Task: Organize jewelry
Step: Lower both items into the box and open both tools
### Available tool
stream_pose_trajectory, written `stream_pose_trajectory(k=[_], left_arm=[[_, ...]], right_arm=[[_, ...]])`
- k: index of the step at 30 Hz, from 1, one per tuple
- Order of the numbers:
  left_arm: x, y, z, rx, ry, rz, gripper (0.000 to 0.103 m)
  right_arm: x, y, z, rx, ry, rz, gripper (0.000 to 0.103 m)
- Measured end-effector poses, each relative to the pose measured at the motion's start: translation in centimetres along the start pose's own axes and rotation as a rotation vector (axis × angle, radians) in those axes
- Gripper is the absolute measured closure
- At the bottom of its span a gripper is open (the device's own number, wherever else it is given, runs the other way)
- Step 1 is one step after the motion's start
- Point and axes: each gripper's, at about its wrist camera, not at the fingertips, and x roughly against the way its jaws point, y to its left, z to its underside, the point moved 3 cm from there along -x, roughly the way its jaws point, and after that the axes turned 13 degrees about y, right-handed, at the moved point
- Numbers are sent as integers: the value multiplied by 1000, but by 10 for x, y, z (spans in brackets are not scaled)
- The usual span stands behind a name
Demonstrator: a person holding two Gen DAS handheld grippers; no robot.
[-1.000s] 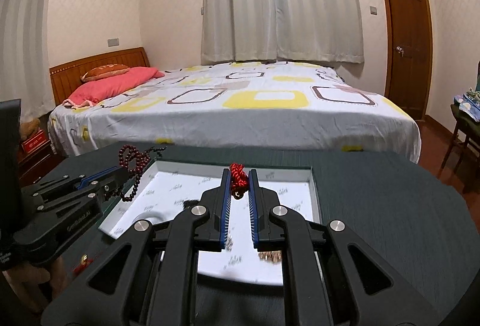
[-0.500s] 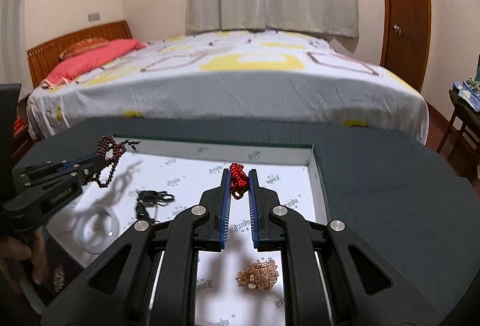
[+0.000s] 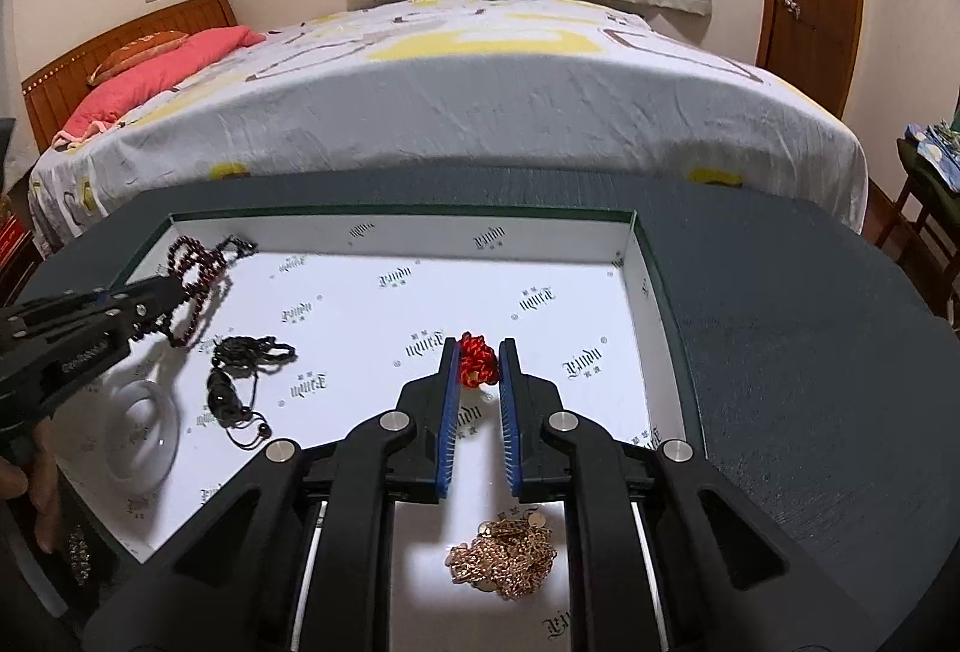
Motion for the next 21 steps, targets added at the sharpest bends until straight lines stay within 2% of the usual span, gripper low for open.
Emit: stream_pose_trajectory(k=[1,3,4,6,14,17,21], left_arm=[[-1,-1,0,-5,6,-3,90],[-1,-1,0,-3,14,-3,88],[-2,-1,0,0,20,-3,85],[-1,0,-1,7,19,-4,63],[4,-4,1,-23,-14,-29,60],[7,-6,3,-31,-39,-28,51],[16,-5,5,-26,-87,-28,48]], right_arm=[[0,0,0,-2,2,-2,88],[0,-1,0,-3,-3,1,75],[1,0,0,-2,-6,1,72],[2,1,-1,1,-8,3,71],[2,-1,-1,-1,-13,-2,70],[3,-1,-1,-2,-16,-1,69],[6,0,1,-2,-23,0,65]])
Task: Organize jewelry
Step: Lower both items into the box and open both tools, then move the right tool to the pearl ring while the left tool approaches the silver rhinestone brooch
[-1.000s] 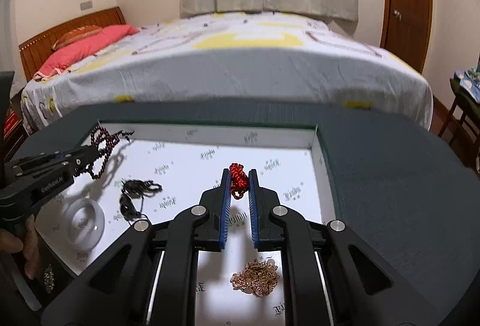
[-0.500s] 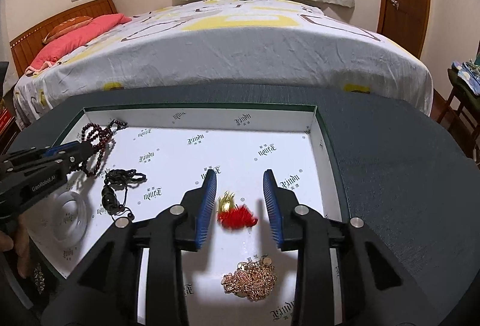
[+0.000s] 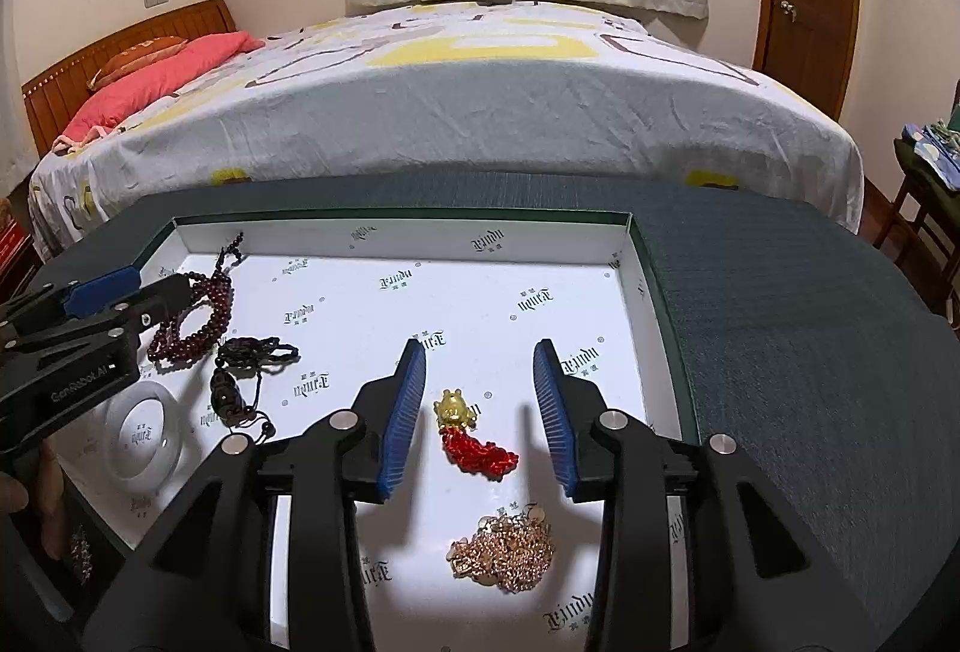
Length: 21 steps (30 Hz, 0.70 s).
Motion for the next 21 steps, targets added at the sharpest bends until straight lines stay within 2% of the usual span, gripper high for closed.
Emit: stream_pose_trajectory(k=[7,9,13,21], left_arm=[[29,0,11,10,-101,-7,47],[40,0,16,12,-129,-20,41],[65,6,27,46,-180,-19,39],[104,22,53,110,-221,-27,33]], right_arm=[[22,6,3,5,-49,-10,60],[30,8,5,3,-64,-17,59],[52,13,13,3,-102,-32,58],[93,23,42,3,-151,-59,53]])
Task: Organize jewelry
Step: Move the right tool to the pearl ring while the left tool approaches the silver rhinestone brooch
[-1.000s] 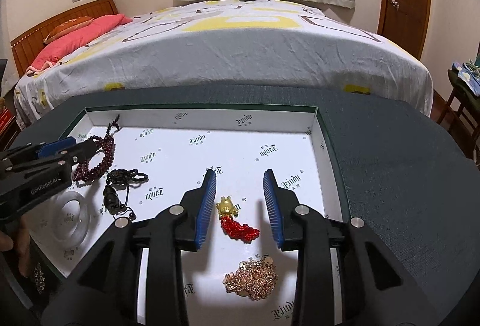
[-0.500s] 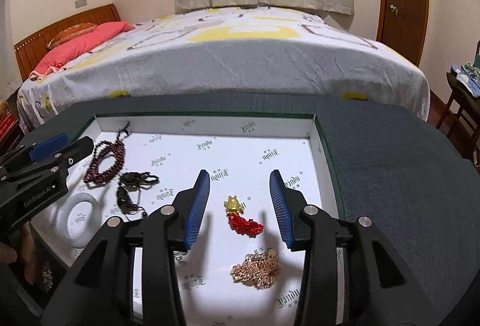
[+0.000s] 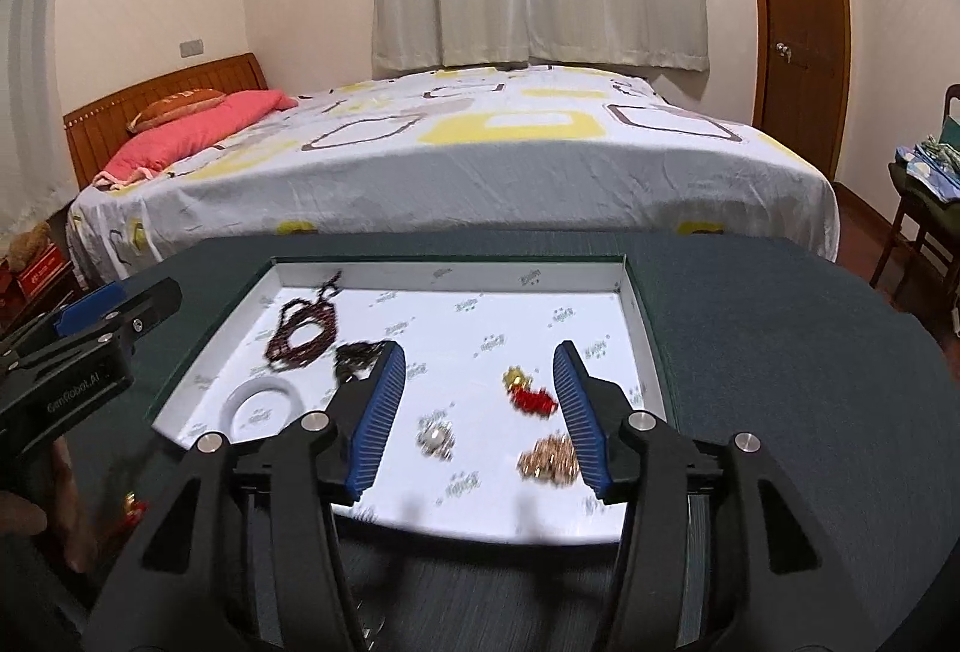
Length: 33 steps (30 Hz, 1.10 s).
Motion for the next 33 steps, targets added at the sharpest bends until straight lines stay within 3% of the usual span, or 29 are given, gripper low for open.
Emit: stream_pose_trajectory(k=[13,19,26,28,30,33], left_arm=[[27,20,59,40,76,-48,33],[27,22,88,23,141,-60,33],[25,27,101,24,174,-67,33],[23,26,102,25,181,-62,33],[23,25,104,20,184,-59,33],[23,21,105,7,188,-52,33]], right_arm=[[15,26,59,39,99,-41,53],[5,43,78,72,162,-42,53],[-16,46,90,71,262,-41,54],[-19,47,92,74,283,-44,55],[-21,47,94,78,301,-45,65],[-22,47,96,85,313,-43,70]])
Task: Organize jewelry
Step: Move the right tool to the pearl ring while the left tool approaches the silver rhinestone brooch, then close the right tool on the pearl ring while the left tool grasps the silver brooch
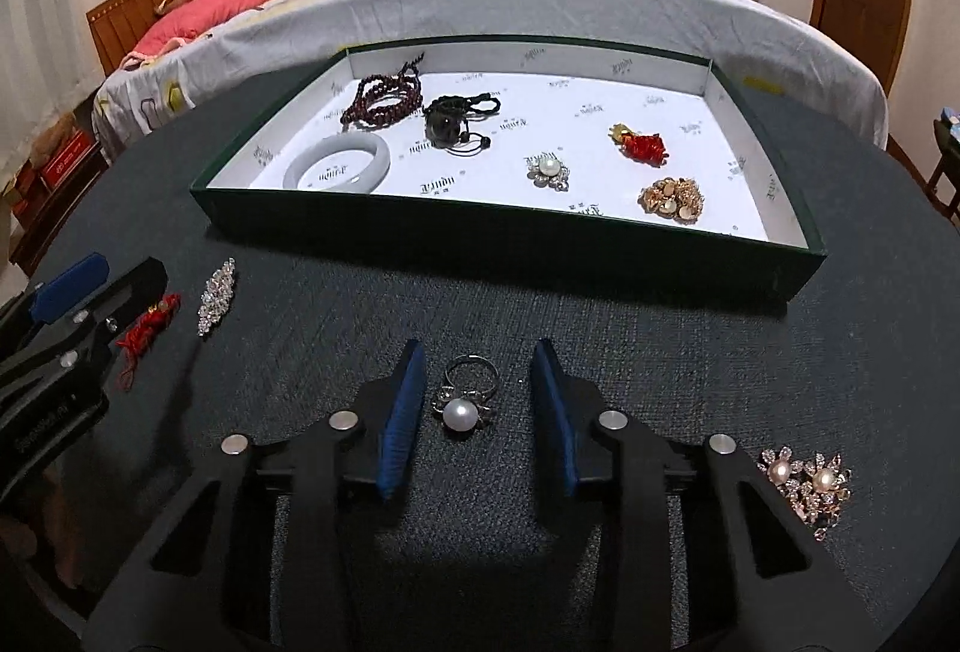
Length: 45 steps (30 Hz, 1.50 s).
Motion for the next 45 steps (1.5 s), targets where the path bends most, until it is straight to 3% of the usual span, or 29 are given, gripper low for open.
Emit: stream_pose_trajectory(k=[3,14,21,27,31,38,45], left_arm=[[0,-4,1,-10,4,10,33],[-5,-26,0,-56,13,34,34],[-19,-30,-4,-59,71,55,57],[-33,-27,-3,-36,145,83,70],[-37,-26,-2,-28,166,91,74],[-38,-22,-4,-25,167,93,89],[-37,-20,-3,-18,164,117,90]], right_arm=[[1,-1,1,4,1,-5,81],[12,-9,5,3,-26,-16,81],[21,-21,8,-18,-47,-31,81],[21,-27,10,-32,-52,-52,81],[21,-30,11,-40,-54,-63,81],[20,-33,12,-48,-52,-71,81],[20,-33,12,-46,-53,-70,81]])
